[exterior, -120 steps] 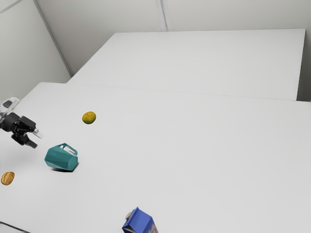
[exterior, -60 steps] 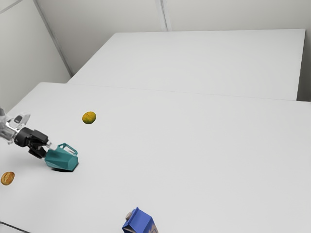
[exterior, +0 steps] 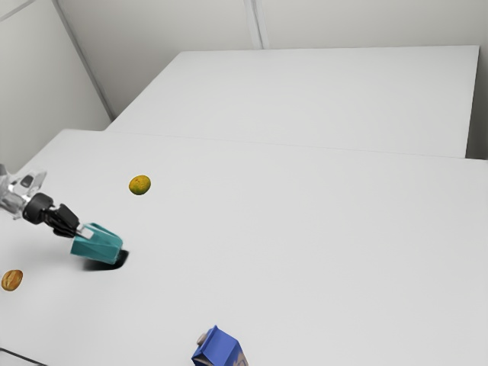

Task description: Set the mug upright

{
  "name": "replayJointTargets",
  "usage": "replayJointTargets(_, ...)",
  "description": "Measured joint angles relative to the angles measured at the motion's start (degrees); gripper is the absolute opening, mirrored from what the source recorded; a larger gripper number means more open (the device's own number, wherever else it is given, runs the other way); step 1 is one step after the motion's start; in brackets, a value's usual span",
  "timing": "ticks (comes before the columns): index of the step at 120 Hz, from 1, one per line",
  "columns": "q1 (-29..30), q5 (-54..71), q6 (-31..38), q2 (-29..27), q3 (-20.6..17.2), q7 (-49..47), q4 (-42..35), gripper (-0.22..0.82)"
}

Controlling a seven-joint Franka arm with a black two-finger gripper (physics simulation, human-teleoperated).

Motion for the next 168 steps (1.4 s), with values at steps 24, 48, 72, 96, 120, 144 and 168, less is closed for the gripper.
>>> replayJointTargets(24,-3.47,0.51,0.85,-7.38,0.17,-0.02,-3.15,-0.17)
replayJointTargets(48,-8.53,9.63,5.72,-14.79,-3.12,-3.85,-3.28,-0.18)
replayJointTargets(72,-9.2,24.01,13.39,-17.6,-14.63,-11.54,-1.79,-0.18)
replayJointTargets(96,-14.3,32.41,21.5,-17.46,-20.85,-19.15,-2.46,-0.18)
replayJointTargets(120,-23.0,35.77,26.92,-15.53,-21.54,-24.83,-2.37,-0.18)
replayJointTargets(144,-12.02,37.02,30.11,-12.31,-21.52,-28.94,-1.18,-0.18)
replayJointTargets(168,-11.57,37.42,32.47,-10.21,-21.65,-31.95,-0.91,-0.18)
